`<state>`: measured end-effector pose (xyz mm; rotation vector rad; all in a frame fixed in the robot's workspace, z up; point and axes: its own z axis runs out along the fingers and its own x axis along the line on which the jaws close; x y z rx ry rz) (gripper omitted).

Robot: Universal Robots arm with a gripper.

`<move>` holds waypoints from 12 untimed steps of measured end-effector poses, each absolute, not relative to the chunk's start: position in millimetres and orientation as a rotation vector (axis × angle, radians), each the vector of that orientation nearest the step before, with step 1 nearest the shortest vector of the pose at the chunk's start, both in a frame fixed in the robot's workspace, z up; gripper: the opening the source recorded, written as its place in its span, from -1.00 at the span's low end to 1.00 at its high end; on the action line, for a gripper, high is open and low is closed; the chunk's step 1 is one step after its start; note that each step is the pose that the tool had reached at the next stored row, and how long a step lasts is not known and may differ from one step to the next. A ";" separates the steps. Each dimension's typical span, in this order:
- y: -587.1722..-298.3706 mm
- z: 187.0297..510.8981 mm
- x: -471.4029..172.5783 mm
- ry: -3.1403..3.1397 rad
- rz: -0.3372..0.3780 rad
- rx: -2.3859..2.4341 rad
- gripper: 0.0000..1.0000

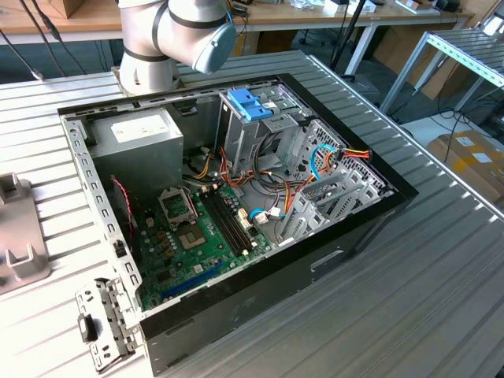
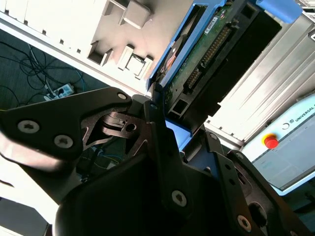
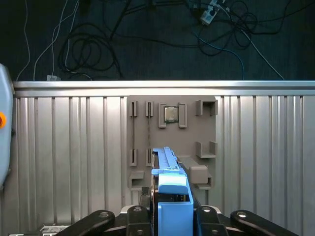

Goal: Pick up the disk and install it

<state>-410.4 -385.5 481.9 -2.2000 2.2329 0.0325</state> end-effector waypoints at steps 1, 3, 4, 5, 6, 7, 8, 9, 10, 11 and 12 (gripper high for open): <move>-385.8 481.9 -410.1 2.233 0.032 -2.200 -0.26; -386.5 481.9 -409.5 2.233 0.033 -2.200 -0.26; -387.0 481.9 -409.1 2.233 0.032 -2.200 -0.26; -387.3 481.9 -408.8 2.233 0.032 -2.200 -0.26; -387.7 481.9 -408.5 2.233 0.033 -2.200 -0.26; -388.0 481.9 -408.3 2.233 0.032 -2.200 -0.26; -388.5 481.9 -407.9 2.233 0.033 -2.200 -0.26; -388.9 481.9 -407.7 2.233 0.032 -2.200 -0.26; -389.2 481.9 -407.4 2.233 0.033 -2.200 -0.26; -389.7 481.9 -407.1 2.233 0.032 -2.200 -0.26; -390.2 481.9 -406.9 2.233 0.033 -2.200 -0.26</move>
